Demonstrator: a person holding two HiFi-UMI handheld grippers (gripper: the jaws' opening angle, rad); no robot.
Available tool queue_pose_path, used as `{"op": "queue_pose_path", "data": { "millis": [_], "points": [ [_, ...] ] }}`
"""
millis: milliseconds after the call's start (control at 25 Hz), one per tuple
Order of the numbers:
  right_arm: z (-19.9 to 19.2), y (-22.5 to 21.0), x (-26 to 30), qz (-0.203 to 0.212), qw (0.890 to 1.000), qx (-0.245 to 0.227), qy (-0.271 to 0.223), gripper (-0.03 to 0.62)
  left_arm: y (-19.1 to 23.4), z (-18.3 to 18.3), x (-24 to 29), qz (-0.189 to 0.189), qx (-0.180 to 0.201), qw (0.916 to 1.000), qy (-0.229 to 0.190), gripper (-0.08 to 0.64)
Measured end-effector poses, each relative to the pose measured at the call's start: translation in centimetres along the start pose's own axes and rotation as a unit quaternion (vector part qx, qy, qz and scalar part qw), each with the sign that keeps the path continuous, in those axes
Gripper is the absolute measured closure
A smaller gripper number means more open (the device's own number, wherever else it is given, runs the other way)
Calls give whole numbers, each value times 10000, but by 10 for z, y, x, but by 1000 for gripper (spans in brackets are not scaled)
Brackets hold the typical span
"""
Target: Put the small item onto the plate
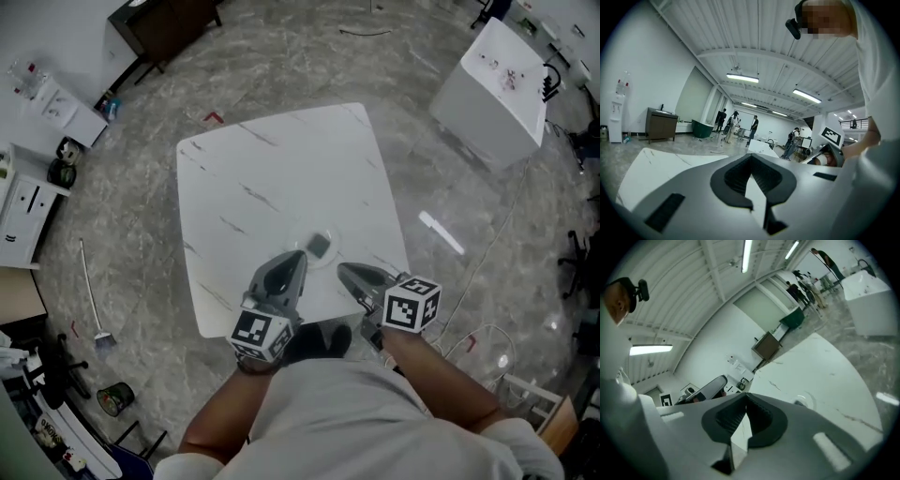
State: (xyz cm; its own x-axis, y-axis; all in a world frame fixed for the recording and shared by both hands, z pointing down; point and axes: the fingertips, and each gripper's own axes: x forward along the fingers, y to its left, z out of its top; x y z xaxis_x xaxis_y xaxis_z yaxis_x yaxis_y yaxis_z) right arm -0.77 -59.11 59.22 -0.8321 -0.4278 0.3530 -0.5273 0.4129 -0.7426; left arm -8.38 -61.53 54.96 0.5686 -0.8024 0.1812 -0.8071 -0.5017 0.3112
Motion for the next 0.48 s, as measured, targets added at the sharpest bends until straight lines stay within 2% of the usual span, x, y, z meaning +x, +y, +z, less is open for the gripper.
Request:
{"op": "queue_pose_path", "data": {
  "millis": [120, 240, 400, 480],
  "points": [
    [19, 56, -32, 269, 9960, -796, -310, 589, -36, 45, -22, -37, 271, 9992, -287, 554],
    [42, 111, -76, 476, 9819, -1714, -654, 589, -76, 91, -42, -30, 527, 9975, -476, 554],
    [67, 182, -141, 550, 9462, -2950, -1208, 589, -135, 134, -71, -31, 922, 9941, -564, 554],
    [76, 210, -167, 547, 9276, -3394, -1459, 589, -159, 152, -84, -10, 1040, 9922, -680, 554]
  ]
}}
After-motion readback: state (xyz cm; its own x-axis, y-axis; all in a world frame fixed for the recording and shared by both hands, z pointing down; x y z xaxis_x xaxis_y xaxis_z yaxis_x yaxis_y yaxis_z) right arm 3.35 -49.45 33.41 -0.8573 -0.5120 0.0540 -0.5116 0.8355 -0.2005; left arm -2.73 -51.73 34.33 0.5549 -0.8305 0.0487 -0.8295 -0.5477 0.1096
